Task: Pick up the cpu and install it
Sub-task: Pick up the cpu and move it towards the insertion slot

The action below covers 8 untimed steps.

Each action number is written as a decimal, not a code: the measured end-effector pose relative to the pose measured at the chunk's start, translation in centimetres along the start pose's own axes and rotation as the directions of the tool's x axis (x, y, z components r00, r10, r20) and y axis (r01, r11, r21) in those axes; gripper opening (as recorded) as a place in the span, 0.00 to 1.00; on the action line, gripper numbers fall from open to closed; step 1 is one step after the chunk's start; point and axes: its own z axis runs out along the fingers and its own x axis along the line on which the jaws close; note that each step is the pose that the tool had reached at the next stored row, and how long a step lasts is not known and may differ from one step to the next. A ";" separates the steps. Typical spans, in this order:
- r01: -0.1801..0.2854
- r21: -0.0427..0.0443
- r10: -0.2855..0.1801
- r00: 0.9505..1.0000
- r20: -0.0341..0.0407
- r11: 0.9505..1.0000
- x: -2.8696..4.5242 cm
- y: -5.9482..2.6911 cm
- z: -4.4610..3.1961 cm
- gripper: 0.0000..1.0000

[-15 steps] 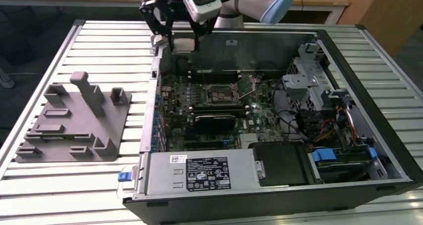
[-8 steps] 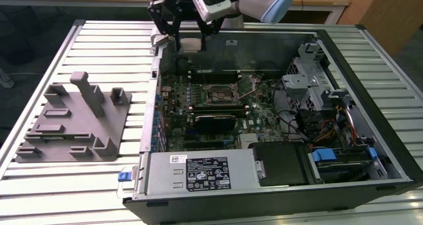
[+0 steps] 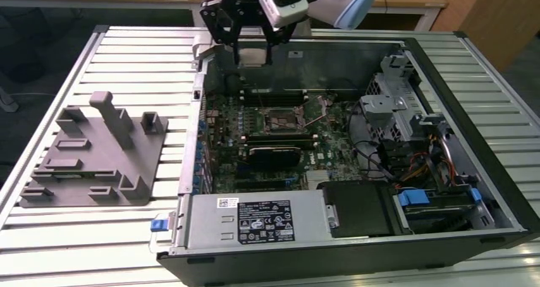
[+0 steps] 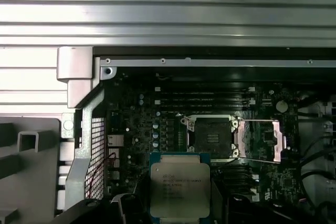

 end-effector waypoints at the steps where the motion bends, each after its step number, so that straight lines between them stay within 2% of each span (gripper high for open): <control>1: 0.000 0.000 0.000 1.000 0.000 1.000 -0.17 0.01 0.01 0.55; 8: 0.000 0.000 0.000 1.000 0.000 1.000 -1.15 0.08 0.06 0.55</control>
